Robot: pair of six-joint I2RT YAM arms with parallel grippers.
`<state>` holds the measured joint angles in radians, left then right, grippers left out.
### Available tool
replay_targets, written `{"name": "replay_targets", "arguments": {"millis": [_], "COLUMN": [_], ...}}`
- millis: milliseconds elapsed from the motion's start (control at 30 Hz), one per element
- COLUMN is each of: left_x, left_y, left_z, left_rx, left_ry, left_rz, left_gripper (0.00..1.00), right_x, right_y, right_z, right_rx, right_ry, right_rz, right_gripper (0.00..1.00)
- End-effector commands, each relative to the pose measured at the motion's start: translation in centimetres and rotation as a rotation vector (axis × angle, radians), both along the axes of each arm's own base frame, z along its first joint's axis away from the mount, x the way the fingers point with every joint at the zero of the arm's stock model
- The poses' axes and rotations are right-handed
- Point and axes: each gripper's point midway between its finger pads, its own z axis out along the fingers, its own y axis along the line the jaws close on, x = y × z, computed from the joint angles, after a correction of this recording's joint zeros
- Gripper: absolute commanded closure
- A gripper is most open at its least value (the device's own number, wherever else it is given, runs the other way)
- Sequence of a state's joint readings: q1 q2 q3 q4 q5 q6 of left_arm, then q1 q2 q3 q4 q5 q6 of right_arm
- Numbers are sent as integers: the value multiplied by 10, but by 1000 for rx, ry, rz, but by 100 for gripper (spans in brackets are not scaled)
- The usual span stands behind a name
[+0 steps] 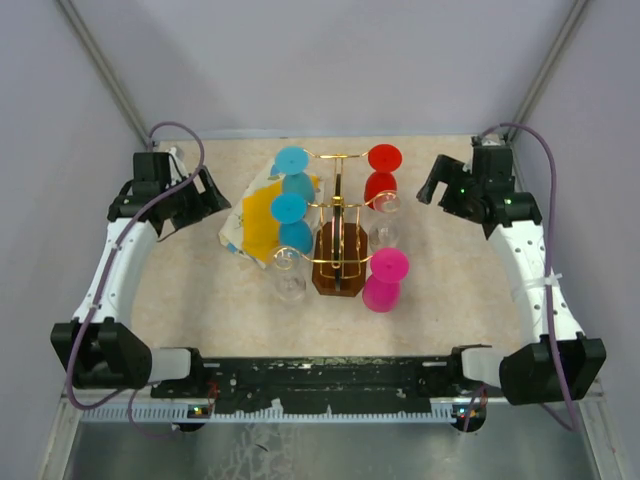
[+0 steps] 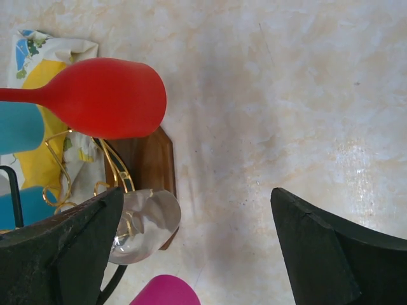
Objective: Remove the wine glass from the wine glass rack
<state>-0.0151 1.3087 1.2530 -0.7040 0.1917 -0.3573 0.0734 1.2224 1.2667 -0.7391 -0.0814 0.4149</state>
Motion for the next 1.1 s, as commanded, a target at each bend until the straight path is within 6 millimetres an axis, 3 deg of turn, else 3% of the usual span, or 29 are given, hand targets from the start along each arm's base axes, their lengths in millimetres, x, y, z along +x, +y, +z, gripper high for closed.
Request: {"name": "replay_targets", "arguments": {"millis": [0, 267, 567, 800, 867, 1067], "left_x": [-9, -14, -19, -21, -22, -21], "left_y": [0, -1, -1, -2, -3, -4], "left_z": [0, 5, 4, 0, -1, 1], "left_rx": [9, 7, 11, 6, 5, 2], "left_ry": [-3, -15, -12, -3, -3, -6], "left_rz": [-20, -27, -34, -42, -42, -51], "left_gripper": [10, 10, 9, 9, 9, 9], "right_x": [8, 3, -5, -6, -4, -10], "right_y": [6, 11, 16, 30, 32, 79], "right_z": [61, 64, 47, 86, 88, 104], "right_rx": [44, 60, 79, 163, 197, 451], "right_ry": [-179, -188, -149, -241, -213, -218], "right_rz": [24, 49, 73, 117, 95, 270], "right_gripper": [1, 1, 1, 1, 1, 1]}}
